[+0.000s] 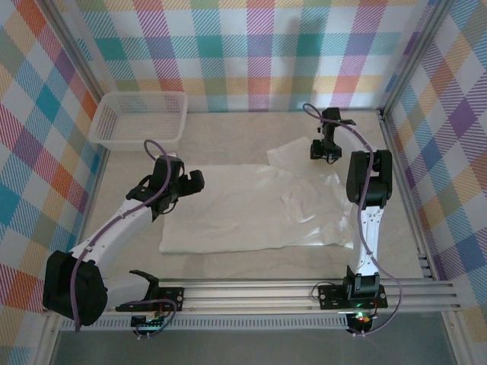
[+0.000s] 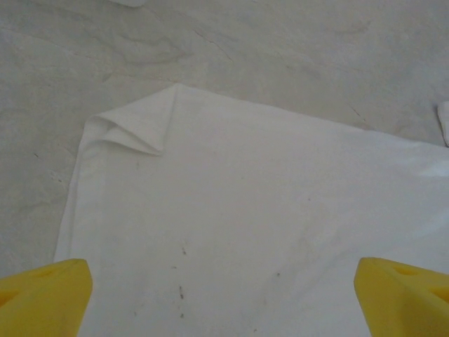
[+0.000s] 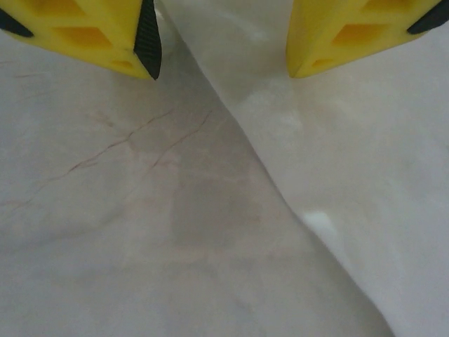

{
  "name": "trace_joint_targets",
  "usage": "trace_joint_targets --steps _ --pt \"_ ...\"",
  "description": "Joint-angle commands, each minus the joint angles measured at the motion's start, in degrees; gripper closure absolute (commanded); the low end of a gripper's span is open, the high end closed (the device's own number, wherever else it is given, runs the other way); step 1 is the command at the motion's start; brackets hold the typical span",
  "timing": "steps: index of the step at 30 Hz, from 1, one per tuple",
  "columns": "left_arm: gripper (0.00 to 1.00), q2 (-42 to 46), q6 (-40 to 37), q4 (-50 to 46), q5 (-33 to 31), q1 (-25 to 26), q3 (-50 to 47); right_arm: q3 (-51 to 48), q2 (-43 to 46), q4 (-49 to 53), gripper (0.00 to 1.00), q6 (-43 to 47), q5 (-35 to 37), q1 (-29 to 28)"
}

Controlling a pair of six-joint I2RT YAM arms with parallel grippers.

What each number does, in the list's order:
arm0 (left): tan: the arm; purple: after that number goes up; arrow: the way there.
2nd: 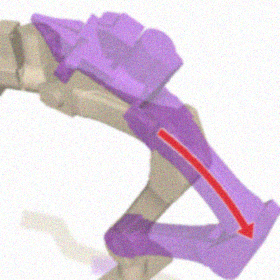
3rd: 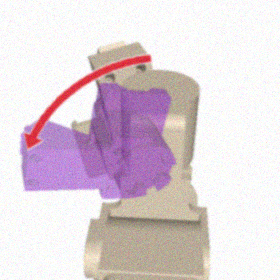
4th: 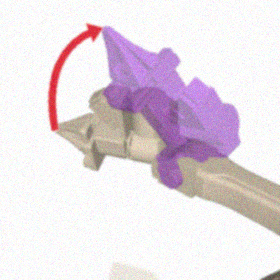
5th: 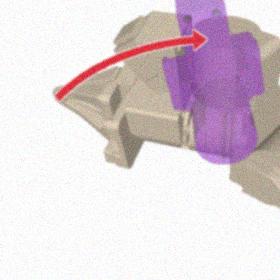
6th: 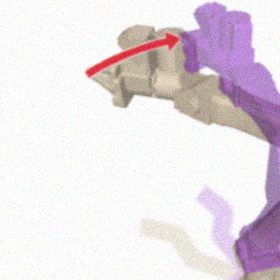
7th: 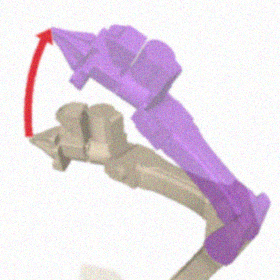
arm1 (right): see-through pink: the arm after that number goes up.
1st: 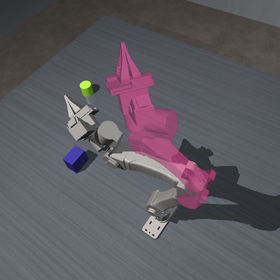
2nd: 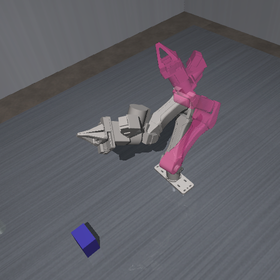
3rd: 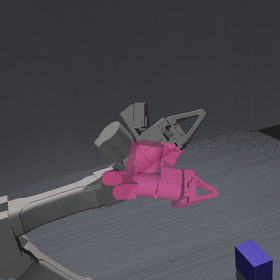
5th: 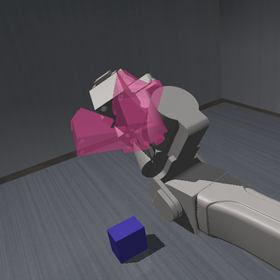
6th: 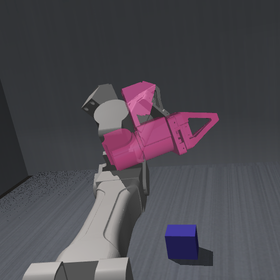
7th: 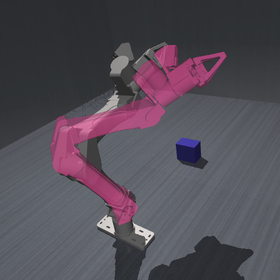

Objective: Fold the inside-out t-shirt

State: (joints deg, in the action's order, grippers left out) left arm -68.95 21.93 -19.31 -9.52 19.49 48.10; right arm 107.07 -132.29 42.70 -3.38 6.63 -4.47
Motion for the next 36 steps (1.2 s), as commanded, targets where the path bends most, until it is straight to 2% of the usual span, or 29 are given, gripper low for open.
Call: trace_joint_targets --steps 1,2,4,5,7,14,15,17,18,22,25,36 --pt "0.03 0.7 -0.9 0.1 0.6 -1.2 1.7 2.9 -1.3 4.8 0.53 0.6 -2.1 0.2" --pt "0.02 0.6 -0.7 -0.1 0.9 -1.5 1.9 2.7 -1.5 4.8 0.57 0.5 -2.7 0.2" --pt "0.01 -0.5 -0.3 -1.0 1.1 -2.4 2.9 3.3 -1.7 5.4 0.71 -0.1 -3.2 0.2" --pt "0.0 -1.6 -0.3 -1.7 1.3 -3.0 3.9 3.6 -1.7 5.7 0.84 -0.3 -3.8 0.3" --pt "0.0 -4.4 -0.5 -3.5 1.7 -3.9 6.2 4.2 -1.1 6.3 0.99 -0.8 -4.2 0.3" --pt "0.0 -17.1 -3.5 -7.1 1.7 -6.1 15.2 -4.0 11.0 -0.4 1.0 -1.4 -1.8 0.3" --pt "0.0 -18.0 -3.7 -6.9 2.1 -6.2 15.7 -5.1 12.0 -1.3 0.89 -1.3 -0.6 0.3" --pt "0.01 -18.5 -3.4 -5.3 4.2 -6.2 15.6 -6.2 12.3 -2.0 0.61 -1.2 1.3 0.4" --pt "0.01 -18.4 -3.1 -4.4 5.3 -6.2 15.2 -6.0 11.7 -1.8 0.57 -1.1 1.6 0.6" --pt "0.01 -17.2 -2.3 -3.8 6.1 -6.1 14.4 -2.6 7.5 0.4 0.54 -1.6 1.3 0.8" --pt "0.0 -16.0 -2.7 -4.9 5.7 -6.1 14.1 -0.7 4.8 1.3 0.47 -1.0 2.0 0.7" --pt "0.0 -14.5 -1.7 -6.0 4.5 -6.2 13.8 1.7 -0.7 5.6 0.49 -1.5 1.4 0.7"
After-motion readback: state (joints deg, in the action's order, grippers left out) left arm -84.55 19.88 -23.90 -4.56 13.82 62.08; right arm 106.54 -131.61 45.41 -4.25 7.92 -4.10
